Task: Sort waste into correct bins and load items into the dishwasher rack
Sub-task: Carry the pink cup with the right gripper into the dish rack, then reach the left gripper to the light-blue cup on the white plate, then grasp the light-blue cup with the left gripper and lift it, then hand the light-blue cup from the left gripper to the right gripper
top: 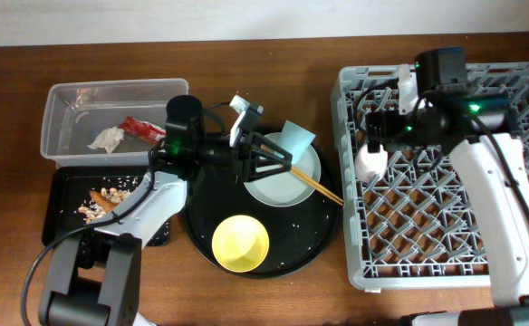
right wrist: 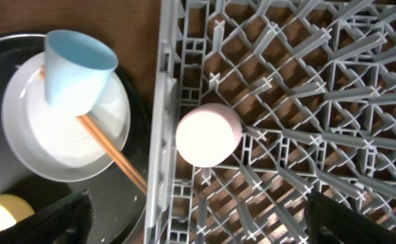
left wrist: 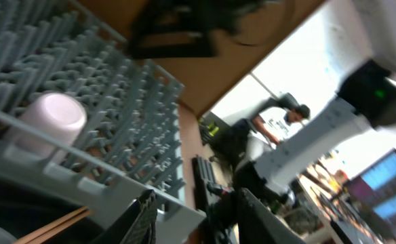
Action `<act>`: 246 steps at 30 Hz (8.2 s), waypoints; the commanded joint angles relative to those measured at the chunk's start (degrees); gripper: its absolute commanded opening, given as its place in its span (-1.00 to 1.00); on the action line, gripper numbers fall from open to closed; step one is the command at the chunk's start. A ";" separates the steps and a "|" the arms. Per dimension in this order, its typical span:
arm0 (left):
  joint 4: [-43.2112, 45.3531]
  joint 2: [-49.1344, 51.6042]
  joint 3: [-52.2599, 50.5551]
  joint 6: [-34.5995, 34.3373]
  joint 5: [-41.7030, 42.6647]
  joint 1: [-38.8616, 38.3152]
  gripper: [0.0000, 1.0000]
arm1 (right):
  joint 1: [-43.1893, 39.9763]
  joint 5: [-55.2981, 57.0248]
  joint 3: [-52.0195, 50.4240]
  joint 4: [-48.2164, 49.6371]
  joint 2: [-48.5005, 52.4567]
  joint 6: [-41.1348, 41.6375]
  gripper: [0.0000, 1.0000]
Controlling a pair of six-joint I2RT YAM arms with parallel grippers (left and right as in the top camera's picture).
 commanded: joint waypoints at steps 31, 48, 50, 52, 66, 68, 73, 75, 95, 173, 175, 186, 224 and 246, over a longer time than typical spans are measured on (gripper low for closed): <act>-49.24 -4.28 0.00 27.74 -35.26 19.96 -0.03 | 15.47 -29.57 0.72 10.01 25.22 -20.02 0.99; -50.38 -6.29 0.00 27.78 -38.75 20.65 -0.03 | 17.31 -36.85 -4.76 24.30 25.22 3.48 0.97; -50.82 -6.29 0.00 27.78 -38.77 20.65 -0.02 | 21.64 -36.83 -4.76 24.41 25.22 3.48 0.97; -51.25 -6.29 0.00 28.22 -38.80 20.65 -0.03 | 24.28 -36.85 -4.74 26.58 25.22 3.48 0.97; -47.08 -19.06 0.00 28.76 -70.86 -5.81 0.35 | -7.93 -26.93 -4.52 6.36 12.57 1.90 0.97; -43.52 -17.14 0.00 37.31 -85.11 -15.37 0.54 | -12.00 -24.13 -4.55 3.80 12.57 1.88 0.97; -33.24 -0.04 0.00 52.76 -108.48 -23.61 0.42 | -17.05 -23.41 -4.57 2.03 12.57 1.68 0.96; -30.86 0.76 0.00 53.07 -110.44 -21.49 0.38 | -17.05 -23.37 -4.59 2.01 12.57 1.68 0.96; -28.63 -4.07 0.42 42.40 -73.37 -11.45 0.14 | -17.05 -22.14 -5.62 1.99 12.61 1.68 0.97; -43.04 -6.69 -0.31 -0.57 -47.50 -5.31 0.16 | -17.05 -22.16 -6.86 1.05 12.68 0.37 0.96; -34.34 -3.37 -3.28 -6.27 -46.80 -5.31 0.15 | -17.05 -22.16 -6.86 1.05 12.68 0.39 0.96; -20.46 1.99 -3.63 -1.33 -52.19 0.35 0.16 | -17.05 -22.14 -6.86 1.11 12.68 0.37 0.96; 1.38 3.87 1.44 -14.14 -0.07 3.93 -1.00 | -15.08 -65.72 -6.80 -18.49 12.66 -42.10 0.96; 36.04 3.93 1.40 -31.56 -0.46 -4.26 -1.00 | -3.45 -76.83 -6.80 -6.73 12.68 -35.17 0.96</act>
